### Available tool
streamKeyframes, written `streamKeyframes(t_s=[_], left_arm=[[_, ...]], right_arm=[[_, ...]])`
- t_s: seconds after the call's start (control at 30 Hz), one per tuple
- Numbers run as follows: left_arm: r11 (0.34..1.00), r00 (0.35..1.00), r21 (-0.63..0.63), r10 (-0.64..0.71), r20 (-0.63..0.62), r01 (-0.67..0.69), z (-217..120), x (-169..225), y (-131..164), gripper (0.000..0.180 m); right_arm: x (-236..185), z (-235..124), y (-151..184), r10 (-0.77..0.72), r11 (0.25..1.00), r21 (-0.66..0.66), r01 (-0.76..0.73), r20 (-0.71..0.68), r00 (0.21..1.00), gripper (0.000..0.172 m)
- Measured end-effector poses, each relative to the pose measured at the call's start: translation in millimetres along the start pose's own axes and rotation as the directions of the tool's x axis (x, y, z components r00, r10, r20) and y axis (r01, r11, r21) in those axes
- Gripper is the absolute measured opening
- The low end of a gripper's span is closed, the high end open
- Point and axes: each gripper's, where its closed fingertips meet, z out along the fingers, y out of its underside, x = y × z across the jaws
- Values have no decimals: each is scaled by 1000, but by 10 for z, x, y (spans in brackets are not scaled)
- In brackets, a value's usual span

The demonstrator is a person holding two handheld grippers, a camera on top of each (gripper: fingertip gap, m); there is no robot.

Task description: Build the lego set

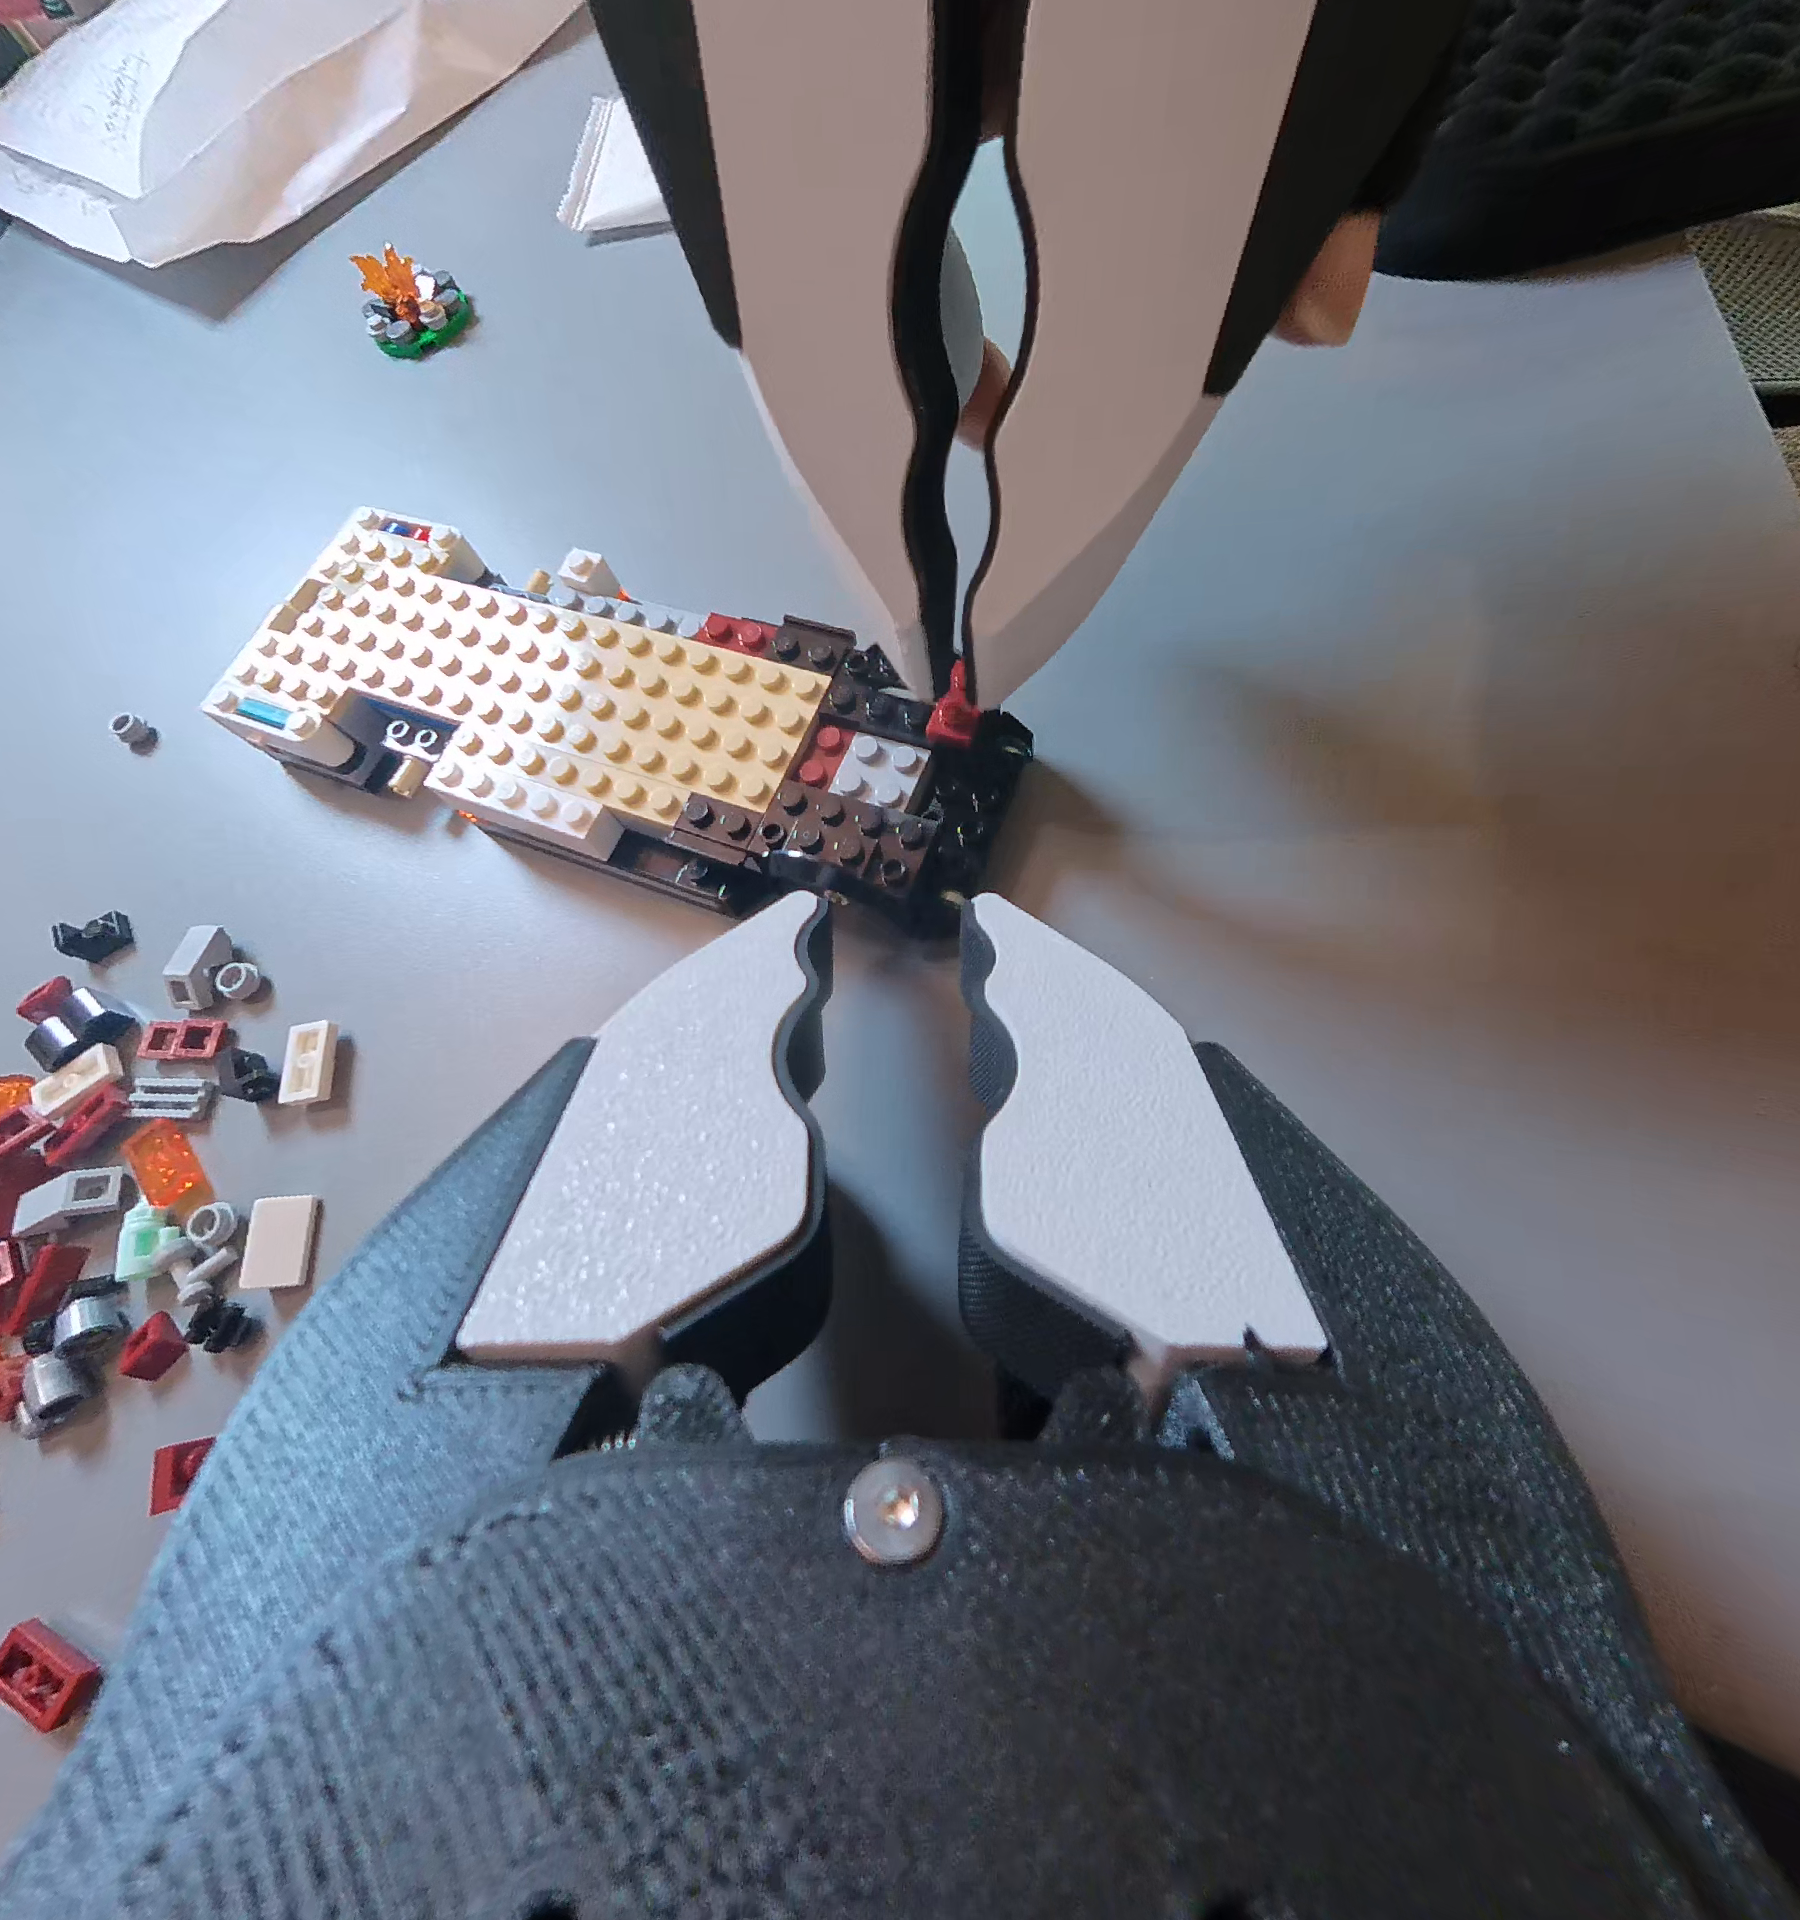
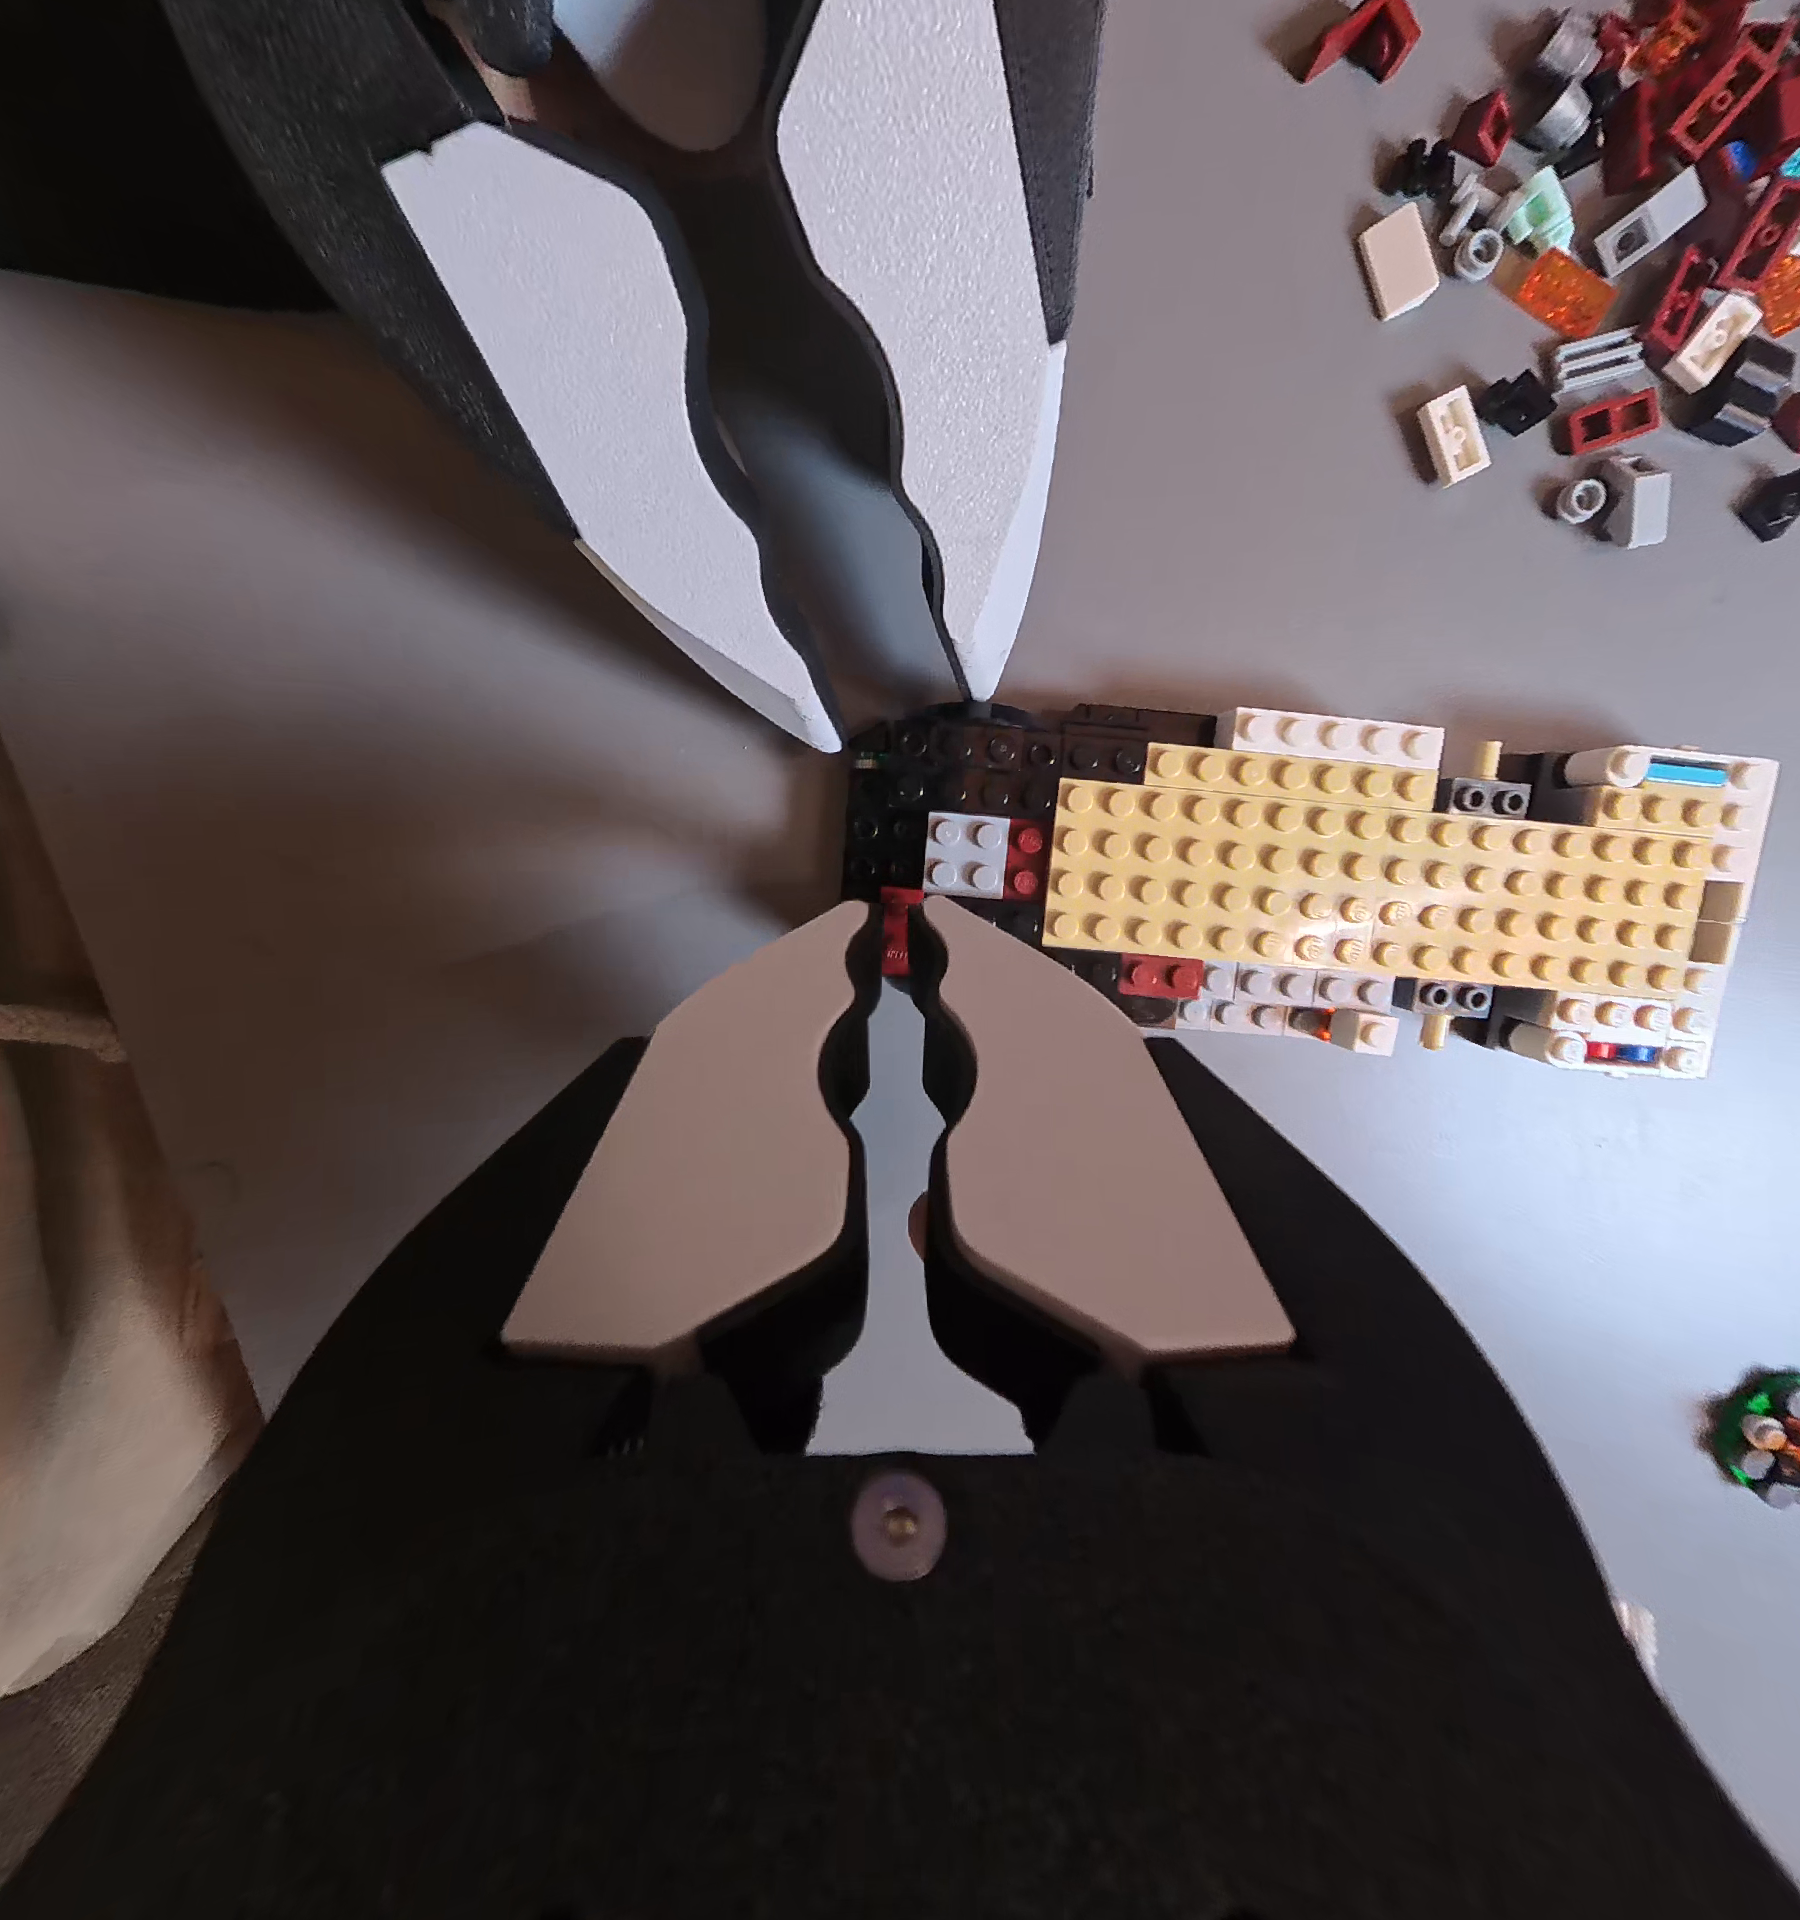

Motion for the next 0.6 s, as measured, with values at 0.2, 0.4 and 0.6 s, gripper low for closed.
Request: streamKeyframes(t_s=[0.2, 0.4, 0.6], left_arm=[[1000, 1000, 0, 1, 2, -1, -1, -3, 2, 23], [1000, 1000, -2, 0, 2, 0, 1, -6, 7, 23], [1000, 1000, -4, -1, -1, 1, 3, -6, 10, 23]], right_arm=[[6, 27, 22, 25, 1000, -16, -25, 19, 1000, 0], [5, 28, 30, 48, 998, -43, -46, 38, 998, 0], [-1, 29, 40, 53, 996, -72, -49, 48, 997, 1]])
